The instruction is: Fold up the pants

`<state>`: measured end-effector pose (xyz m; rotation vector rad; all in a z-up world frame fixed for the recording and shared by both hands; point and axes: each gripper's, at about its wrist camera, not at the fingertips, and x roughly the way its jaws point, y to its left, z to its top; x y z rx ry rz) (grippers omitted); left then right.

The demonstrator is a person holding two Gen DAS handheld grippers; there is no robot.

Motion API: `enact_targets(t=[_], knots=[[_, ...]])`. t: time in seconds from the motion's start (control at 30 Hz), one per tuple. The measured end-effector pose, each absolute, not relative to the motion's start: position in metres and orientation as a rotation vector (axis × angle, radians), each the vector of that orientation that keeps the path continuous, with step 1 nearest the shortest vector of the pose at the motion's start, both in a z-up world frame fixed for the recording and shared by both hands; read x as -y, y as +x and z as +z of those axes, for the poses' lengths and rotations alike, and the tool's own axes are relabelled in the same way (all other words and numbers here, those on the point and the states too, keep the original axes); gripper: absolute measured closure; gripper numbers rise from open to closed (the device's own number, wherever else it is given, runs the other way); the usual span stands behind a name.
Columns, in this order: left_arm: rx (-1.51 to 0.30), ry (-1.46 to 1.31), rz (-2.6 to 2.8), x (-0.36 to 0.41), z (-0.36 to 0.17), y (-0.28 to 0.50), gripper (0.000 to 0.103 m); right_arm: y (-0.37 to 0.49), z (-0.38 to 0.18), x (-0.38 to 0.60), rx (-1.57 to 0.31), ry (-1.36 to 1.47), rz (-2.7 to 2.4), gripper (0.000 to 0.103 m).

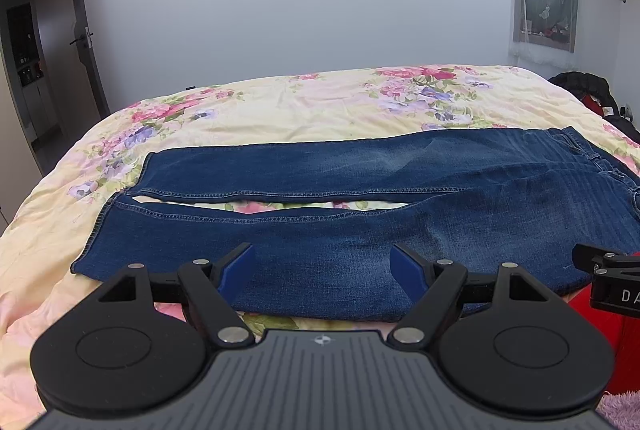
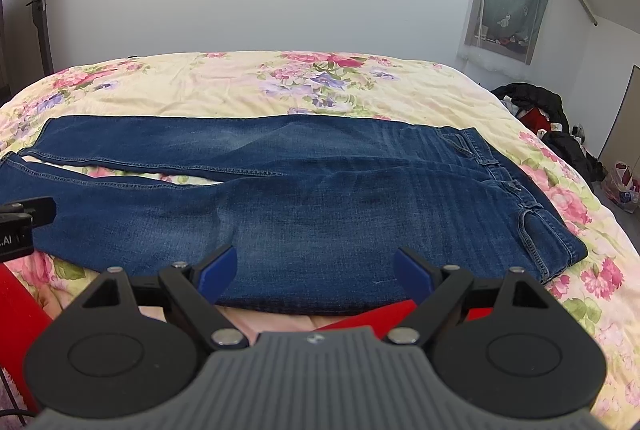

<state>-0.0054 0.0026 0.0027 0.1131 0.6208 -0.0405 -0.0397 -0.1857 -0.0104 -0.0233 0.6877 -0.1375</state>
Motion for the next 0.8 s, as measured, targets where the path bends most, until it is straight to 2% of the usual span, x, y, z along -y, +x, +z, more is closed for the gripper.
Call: enact_targets(t=[0.17,0.47,0.57,0.77,0.8], knots=[[-0.627,0.119,-0.039,-0.008,0.002,0.0,0.013,-0.036,-0.013,0.2,-0.693,0.049,-0.123,0.021],[-0.636,0.145,-0.032,-0.031,-0.005,0.029,0.021,-0.02,-0.027,0.249,-0.614,0.085,-0.122,0.021],[-0.641,0.164,-0.044,-0.044,-0.008,0.04,0.027,-0.009,-0.031,0.271,-0.595,0.107,-0.095,0.021],[-0.623,0.244,-0.049,-0.08,-0.005,0.06,0.04,0.014,-0.045,0.32,-0.701,0.1,-0.126,0.022],[-0.635,0.276,-0.038,-0.086,-0.006,0.065,0.044,0.016,-0.047,0.327,-0.705,0.084,-0.136,0.023]])
